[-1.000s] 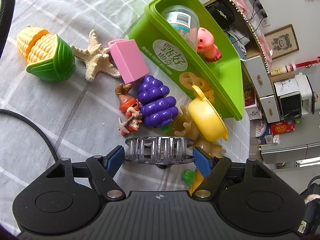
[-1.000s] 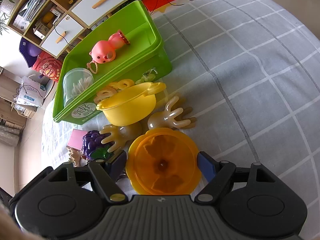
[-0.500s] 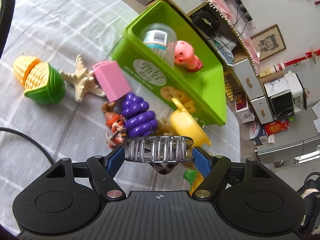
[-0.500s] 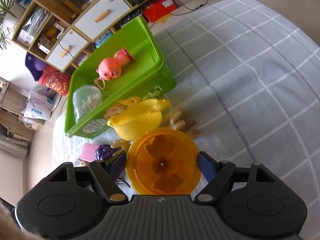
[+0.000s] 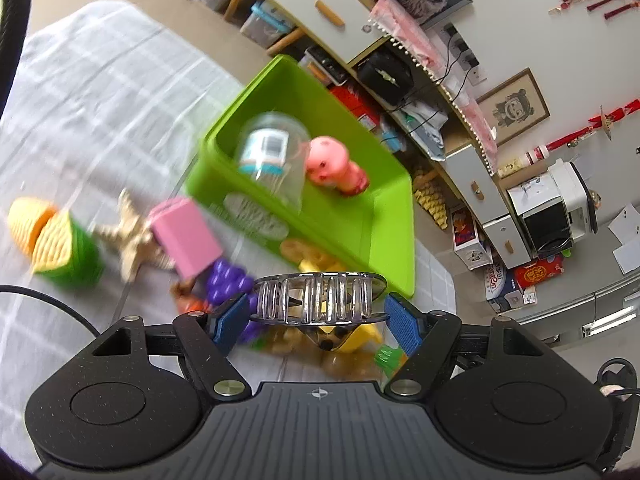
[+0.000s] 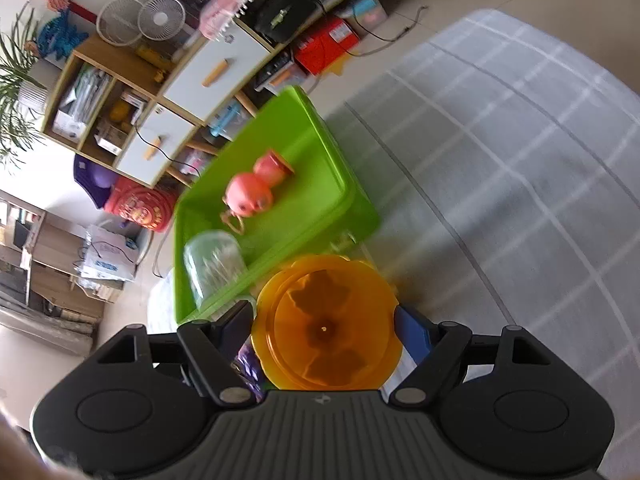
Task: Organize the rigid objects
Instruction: 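Carry the orange toy and hair clip into the green bin and release both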
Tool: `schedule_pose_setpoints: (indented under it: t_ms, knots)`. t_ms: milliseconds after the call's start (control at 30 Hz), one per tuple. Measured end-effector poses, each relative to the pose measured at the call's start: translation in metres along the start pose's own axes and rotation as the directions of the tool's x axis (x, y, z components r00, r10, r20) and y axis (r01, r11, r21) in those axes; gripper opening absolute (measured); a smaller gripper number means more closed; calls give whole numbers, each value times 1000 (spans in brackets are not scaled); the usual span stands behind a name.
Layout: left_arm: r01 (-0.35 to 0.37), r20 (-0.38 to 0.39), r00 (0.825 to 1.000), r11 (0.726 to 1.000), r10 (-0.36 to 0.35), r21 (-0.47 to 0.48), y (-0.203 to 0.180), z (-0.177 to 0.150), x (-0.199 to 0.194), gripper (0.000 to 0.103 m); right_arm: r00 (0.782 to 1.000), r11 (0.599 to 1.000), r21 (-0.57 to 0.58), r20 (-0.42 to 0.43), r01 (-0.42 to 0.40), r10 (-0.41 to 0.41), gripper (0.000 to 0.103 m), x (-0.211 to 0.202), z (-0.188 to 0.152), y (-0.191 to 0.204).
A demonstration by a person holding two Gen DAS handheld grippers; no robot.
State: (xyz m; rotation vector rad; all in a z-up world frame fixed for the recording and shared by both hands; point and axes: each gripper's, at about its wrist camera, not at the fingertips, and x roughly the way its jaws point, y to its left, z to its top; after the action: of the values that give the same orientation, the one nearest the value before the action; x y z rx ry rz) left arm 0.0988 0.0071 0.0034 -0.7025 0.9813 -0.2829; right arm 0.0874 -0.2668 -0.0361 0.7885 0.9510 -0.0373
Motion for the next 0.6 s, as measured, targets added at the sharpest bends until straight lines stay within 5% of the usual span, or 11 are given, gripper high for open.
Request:
schedule_pose_setpoints:
  t_ms: [600]
  knots:
    - [-22,38,999,986,16,165,-42,43,53,76,990,991,-62,68,-120,124,63,42,66,36]
